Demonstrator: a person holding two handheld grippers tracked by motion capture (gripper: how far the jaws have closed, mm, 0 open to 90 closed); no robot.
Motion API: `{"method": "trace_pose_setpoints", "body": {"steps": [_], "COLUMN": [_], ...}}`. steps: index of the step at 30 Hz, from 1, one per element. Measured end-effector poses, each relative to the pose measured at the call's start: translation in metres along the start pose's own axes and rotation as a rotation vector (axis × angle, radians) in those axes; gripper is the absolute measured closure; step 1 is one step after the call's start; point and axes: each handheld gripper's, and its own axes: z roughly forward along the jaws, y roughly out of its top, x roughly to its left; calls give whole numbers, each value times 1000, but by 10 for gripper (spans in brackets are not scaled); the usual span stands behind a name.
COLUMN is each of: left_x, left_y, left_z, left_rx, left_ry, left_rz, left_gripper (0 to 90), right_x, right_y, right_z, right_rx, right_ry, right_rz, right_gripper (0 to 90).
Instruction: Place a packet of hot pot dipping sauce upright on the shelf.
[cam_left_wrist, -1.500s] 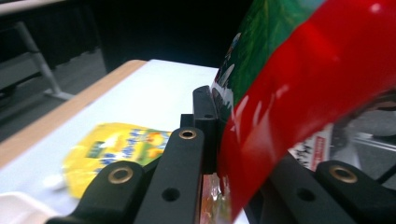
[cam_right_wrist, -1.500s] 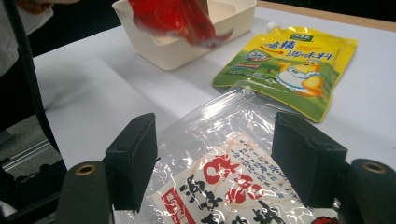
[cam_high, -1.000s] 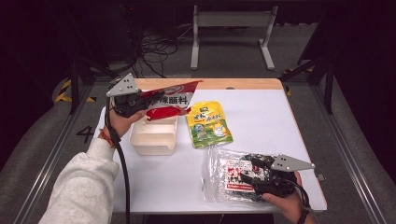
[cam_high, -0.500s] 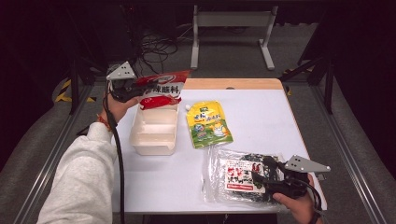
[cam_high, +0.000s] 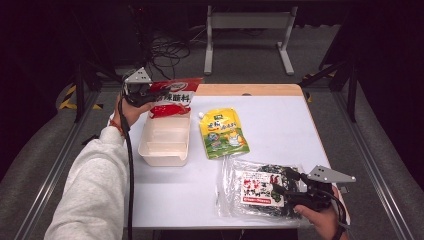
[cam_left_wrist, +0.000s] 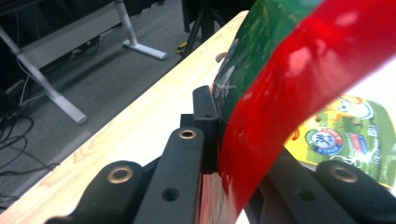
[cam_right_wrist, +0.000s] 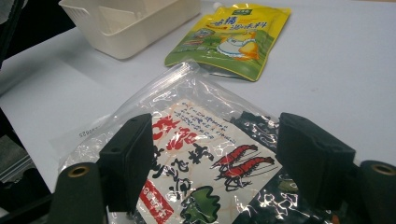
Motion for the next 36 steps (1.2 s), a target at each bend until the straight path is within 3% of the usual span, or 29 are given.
{"method": "trace_pose_setpoints", "body": {"steps": [6, 15, 23, 29, 31, 33, 36], "left_x": [6, 6, 4, 2, 0, -1, -1], "left_y": [-7, -12, -29, -46, -50, -54, -55], "left_z": [3, 11, 20, 10, 7, 4, 5], "left_rx": [-30, -16, 77, 150, 152, 145, 142], "left_ry": [-10, -8, 20, 43, 57, 42, 53], "left_rz": [-28, -52, -48, -45, -44, -47, -51], "left_gripper": [898, 897, 818, 774, 769, 807, 829], "right_x": [0, 2, 3, 4, 6, 6, 3], "right_y": [0, -2, -1, 0, 0, 1, 3], "right_z": [4, 12, 12, 13, 13, 13, 12], "right_rx": [17, 48, 55, 66, 71, 63, 42], "right_ry": [16, 42, 45, 52, 56, 29, 7], "right_rz": [-12, -24, -36, -43, -49, -50, -19], "right_gripper": [270, 268, 264, 262, 261, 265, 271]}}
